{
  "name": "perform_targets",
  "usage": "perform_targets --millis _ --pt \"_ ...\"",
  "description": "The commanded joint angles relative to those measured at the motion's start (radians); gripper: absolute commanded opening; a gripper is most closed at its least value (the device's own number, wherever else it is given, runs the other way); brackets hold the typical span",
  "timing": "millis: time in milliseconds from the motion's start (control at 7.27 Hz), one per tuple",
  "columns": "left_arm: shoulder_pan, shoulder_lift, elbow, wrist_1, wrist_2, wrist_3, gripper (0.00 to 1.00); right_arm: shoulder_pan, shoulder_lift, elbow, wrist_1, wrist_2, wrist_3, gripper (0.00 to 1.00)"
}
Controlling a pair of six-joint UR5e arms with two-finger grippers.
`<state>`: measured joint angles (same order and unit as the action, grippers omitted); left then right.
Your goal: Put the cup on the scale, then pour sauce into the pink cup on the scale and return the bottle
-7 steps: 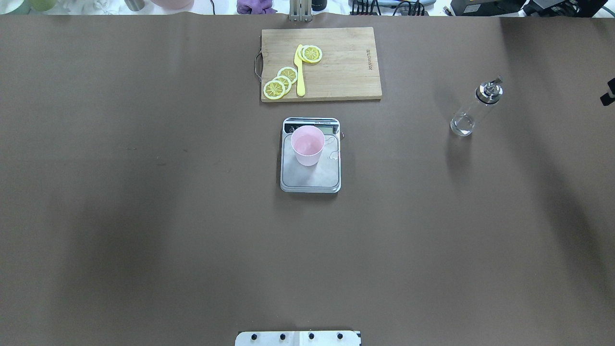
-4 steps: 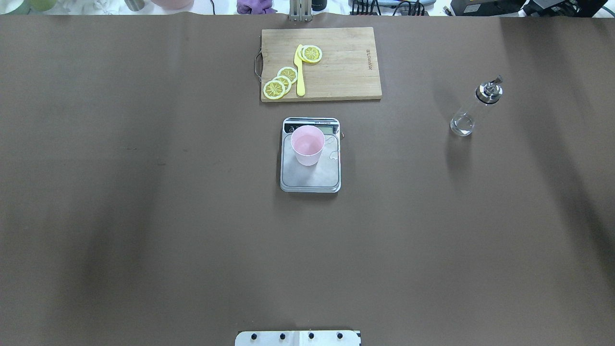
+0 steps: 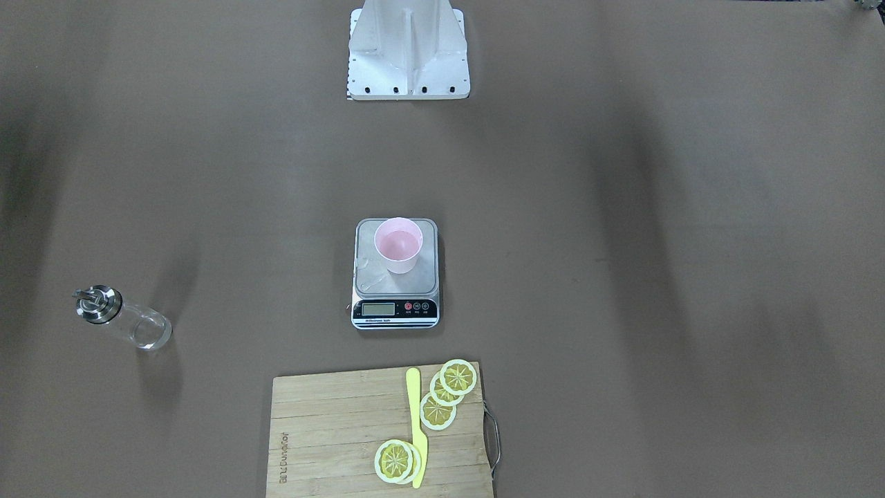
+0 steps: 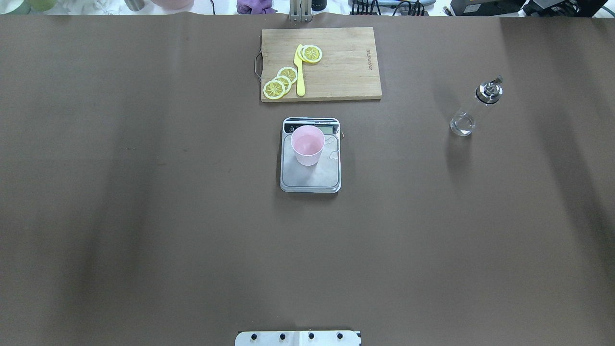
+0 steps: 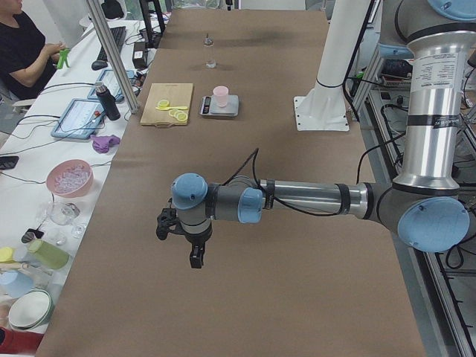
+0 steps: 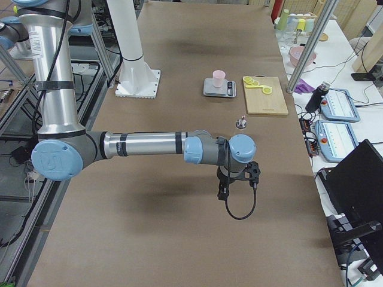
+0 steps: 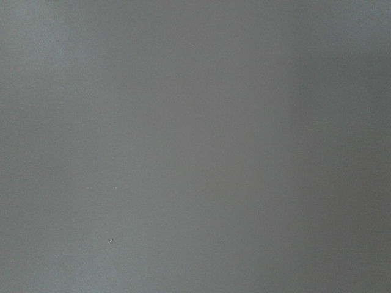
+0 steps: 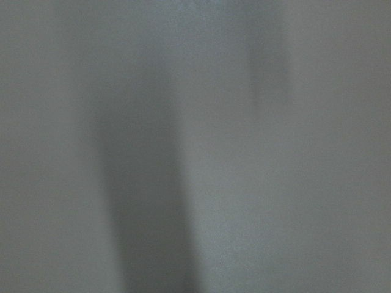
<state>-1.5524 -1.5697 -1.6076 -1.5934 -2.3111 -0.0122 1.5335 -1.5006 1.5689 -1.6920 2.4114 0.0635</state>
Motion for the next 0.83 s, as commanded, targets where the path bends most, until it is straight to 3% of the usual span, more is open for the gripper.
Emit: perform_targets --millis 0,688 --pt "0.000 0.000 0.001 0.000 -0.001 0.000 0.98 0.011 -0.003 0.000 0.000 -0.003 0.001 1.00" --pt "-0.002 -0.001 -0.014 0.000 -0.007 0.001 0.98 0.011 -0.001 0.000 0.000 -0.009 0.009 1.00"
